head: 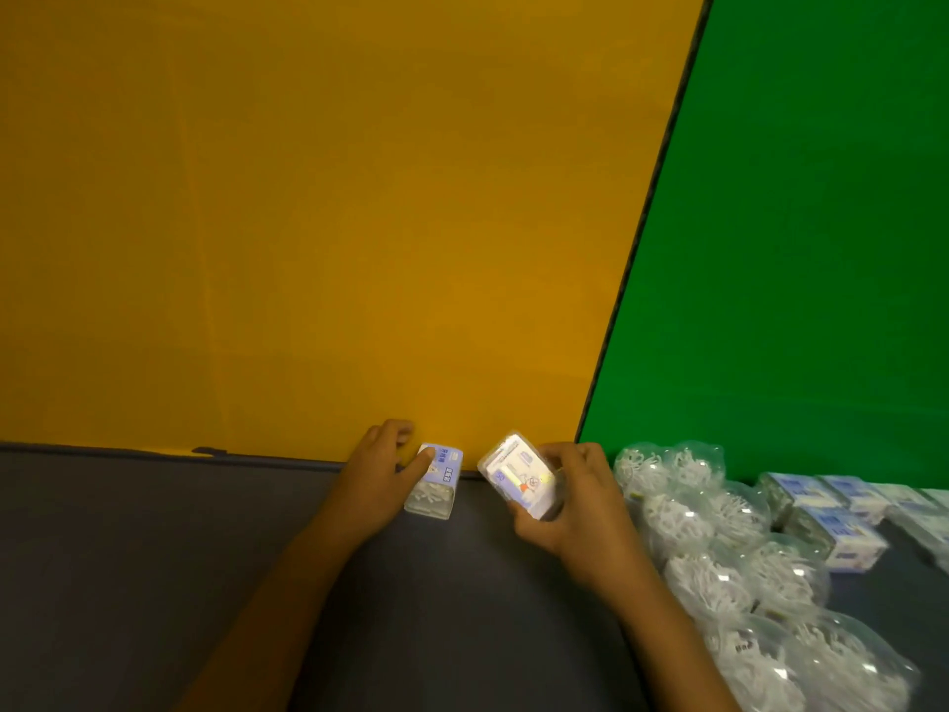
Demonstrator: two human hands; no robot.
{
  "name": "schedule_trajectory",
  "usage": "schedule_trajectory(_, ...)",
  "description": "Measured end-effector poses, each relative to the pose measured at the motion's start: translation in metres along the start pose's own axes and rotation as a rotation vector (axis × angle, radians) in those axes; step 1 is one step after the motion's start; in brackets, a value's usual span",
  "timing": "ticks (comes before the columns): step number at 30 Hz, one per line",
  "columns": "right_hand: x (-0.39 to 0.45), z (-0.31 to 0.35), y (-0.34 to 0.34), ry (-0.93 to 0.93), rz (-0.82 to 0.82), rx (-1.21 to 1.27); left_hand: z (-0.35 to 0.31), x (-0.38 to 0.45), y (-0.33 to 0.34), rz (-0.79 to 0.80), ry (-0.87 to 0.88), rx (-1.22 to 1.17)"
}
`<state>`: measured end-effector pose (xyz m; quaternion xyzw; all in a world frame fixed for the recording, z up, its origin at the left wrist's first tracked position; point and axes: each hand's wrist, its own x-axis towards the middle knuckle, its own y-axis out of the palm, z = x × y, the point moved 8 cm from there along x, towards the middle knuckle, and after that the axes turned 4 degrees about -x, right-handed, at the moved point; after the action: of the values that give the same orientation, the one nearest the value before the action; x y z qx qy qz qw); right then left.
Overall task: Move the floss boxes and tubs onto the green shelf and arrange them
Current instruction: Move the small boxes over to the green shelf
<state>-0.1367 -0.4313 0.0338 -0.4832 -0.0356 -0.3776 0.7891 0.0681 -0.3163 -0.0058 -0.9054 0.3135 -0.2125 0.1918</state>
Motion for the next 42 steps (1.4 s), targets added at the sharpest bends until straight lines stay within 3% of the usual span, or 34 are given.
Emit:
schedule_trajectory(7, 0.014, -0.01, 0.019, 0.091, -0.05, 0.462, 0.012, 0.003, 0.014, 0.079, -0.086, -0.174)
schedule_trajectory(12, 0.017, -0.023, 0.029, 0.15, -0.134, 0.611, 0.02, 0.005, 0.022, 0.163, -0.14, -0.314)
schedule_trajectory(29, 0.016, -0.027, 0.031, 0.144, -0.118, 0.625, 0.017, -0.008, 0.013, 0.179, -0.222, -0.456)
schedule_trajectory(37, 0.007, -0.019, 0.024, 0.135, -0.103, 0.668, 0.025, -0.021, -0.008, -0.126, -0.32, -0.724)
schedule_trajectory(42, -0.003, -0.012, 0.008, 0.144, -0.103, 0.699, 0.005, -0.039, -0.008, -0.114, -0.348, -0.889)
